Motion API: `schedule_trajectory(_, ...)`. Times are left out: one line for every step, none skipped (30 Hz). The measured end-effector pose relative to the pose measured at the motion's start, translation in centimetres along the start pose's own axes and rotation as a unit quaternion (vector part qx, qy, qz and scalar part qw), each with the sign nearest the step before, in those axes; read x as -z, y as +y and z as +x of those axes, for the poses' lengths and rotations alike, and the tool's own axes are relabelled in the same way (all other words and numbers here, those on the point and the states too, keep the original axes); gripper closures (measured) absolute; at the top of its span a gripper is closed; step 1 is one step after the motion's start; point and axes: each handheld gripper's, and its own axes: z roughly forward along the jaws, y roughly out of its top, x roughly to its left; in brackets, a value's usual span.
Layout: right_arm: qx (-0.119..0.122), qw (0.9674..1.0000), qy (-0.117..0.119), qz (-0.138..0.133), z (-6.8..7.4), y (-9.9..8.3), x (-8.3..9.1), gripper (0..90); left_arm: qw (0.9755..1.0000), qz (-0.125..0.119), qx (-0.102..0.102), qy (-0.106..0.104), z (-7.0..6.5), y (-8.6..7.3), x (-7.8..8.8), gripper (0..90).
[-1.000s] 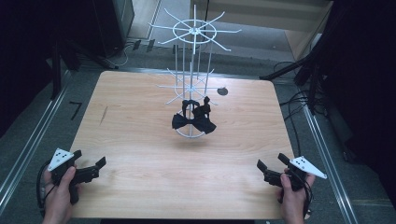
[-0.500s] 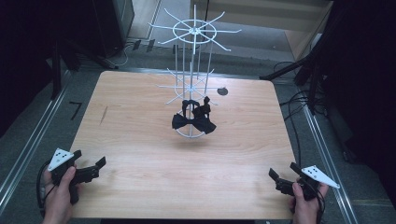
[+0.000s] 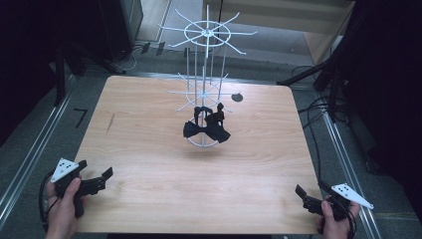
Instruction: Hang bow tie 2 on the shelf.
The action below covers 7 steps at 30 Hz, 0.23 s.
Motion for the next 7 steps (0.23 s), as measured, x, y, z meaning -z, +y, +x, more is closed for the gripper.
schedule_trajectory(-0.002,1.0000,0.000,-0.001,-0.14,0.01,0.02,0.1,1.0000,0.000,0.000,0.000,-0.02,0.01,-0.03,0.0)
schedule_trajectory(-0.002,1.0000,0.000,-0.001,-0.14,0.01,0.02,0.1,1.0000,0.002,0.000,0.000,-0.02,0.02,-0.04,0.0)
schedule_trajectory(-0.002,1.0000,0.000,-0.001,-0.14,0.01,0.02,0.1,1.0000,0.002,0.000,0.000,-0.02,0.02,-0.04,0.0)
schedule_trajectory(-0.002,1.0000,0.000,0.003,-0.07,-0.01,0.01,0.1,1.0000,0.003,0.000,0.001,-0.02,0.02,-0.07,0.0)
schedule_trajectory(-0.002,1.0000,0.000,0.003,-0.07,-0.01,0.01,0.1,1.0000,0.003,0.000,0.001,-0.02,0.02,-0.07,0.0)
schedule_trajectory(0.000,1.0000,-0.002,0.004,-0.04,-0.05,-0.03,0.1,1.0000,0.003,0.001,0.000,-0.02,0.03,-0.09,0.0)
schedule_trajectory(-0.001,1.0000,-0.003,0.005,-0.03,-0.06,-0.05,0.1,1.0000,0.003,0.001,0.000,-0.02,0.03,-0.09,0.0)
